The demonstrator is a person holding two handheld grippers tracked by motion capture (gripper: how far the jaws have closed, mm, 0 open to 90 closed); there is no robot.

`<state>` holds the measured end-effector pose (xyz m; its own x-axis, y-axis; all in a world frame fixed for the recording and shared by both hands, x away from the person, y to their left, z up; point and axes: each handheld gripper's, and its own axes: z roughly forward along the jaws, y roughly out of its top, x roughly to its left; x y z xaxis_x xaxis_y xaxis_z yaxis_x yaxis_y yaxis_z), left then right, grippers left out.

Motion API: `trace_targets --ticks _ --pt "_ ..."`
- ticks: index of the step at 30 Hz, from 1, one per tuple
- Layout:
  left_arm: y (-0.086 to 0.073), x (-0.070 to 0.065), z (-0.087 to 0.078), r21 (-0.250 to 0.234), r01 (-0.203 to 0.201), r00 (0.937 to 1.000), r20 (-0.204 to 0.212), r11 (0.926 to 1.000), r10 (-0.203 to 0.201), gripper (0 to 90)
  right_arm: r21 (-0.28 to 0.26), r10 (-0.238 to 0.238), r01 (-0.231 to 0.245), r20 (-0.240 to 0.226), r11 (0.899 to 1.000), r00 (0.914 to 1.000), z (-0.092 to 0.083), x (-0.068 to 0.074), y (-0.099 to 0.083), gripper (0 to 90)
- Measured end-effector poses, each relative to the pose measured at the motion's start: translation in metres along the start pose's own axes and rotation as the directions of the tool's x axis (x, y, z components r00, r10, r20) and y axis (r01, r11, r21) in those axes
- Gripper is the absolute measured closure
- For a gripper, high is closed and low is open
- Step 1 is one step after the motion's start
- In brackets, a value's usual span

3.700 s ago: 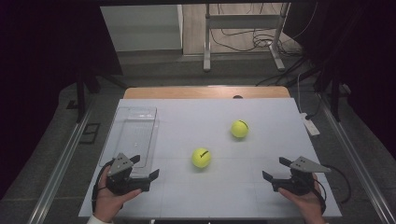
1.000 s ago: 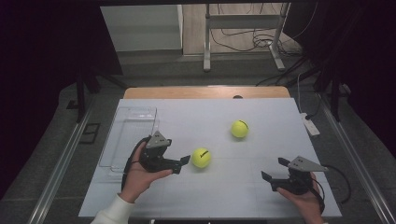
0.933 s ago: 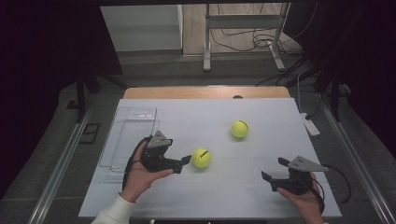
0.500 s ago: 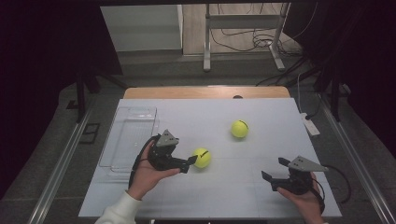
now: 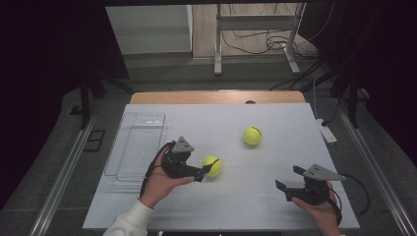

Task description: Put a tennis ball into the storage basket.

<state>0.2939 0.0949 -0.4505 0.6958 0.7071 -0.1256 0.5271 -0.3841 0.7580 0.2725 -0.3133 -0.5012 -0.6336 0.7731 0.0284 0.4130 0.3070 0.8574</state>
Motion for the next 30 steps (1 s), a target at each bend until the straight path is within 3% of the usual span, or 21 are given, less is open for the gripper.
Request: trace_targets --ticks 30 --pt "0.004 0.006 0.042 0.106 -0.010 0.9998 0.015 0.9943 0.009 6.8 0.008 -0.007 0.007 0.003 1.000 1.0000 0.001 0.000 -0.001 12.1"
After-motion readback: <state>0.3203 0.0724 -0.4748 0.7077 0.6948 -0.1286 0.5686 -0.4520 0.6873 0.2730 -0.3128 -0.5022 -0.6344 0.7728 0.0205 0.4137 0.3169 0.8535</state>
